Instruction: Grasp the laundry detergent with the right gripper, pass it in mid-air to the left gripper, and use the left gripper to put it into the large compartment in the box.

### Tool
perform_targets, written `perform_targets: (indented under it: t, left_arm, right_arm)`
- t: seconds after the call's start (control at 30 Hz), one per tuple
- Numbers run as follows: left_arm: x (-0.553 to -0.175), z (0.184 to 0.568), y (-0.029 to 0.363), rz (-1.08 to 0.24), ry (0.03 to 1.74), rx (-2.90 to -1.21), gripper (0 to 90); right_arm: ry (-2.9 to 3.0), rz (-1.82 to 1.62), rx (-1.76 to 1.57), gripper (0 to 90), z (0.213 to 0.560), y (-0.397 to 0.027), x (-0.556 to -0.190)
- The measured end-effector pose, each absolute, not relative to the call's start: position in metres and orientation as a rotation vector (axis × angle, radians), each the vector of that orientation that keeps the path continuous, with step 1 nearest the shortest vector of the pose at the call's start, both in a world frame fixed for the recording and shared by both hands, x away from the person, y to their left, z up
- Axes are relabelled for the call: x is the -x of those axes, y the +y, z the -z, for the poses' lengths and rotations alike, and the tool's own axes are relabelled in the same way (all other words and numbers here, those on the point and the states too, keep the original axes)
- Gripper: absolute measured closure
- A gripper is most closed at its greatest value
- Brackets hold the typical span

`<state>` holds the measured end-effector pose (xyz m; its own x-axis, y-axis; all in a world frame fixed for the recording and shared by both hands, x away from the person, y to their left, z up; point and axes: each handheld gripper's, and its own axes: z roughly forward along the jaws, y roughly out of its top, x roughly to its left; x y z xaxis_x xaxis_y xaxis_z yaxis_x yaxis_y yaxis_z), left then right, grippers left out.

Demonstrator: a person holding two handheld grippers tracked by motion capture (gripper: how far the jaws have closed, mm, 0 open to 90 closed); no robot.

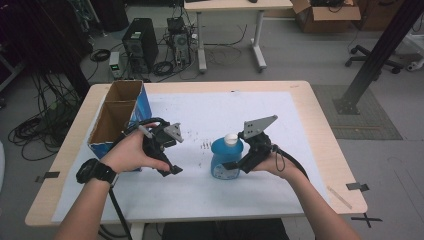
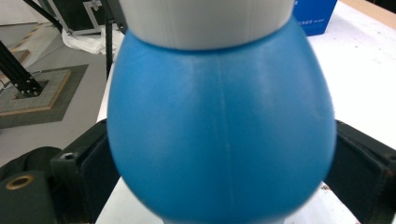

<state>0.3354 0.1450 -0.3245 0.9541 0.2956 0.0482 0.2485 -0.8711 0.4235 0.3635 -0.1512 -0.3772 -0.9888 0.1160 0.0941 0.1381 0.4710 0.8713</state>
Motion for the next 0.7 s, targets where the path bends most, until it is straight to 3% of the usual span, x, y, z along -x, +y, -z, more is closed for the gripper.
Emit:
perform_targets:
  t: [0.7]
  left_arm:
    - [-0.3357,0.3246,0.1432,-0.147,0.387,-2.686,3.9]
  right_arm:
    - [-2.667,1.58,0.204,17.7,0.3812,-0.1514,-0.3638]
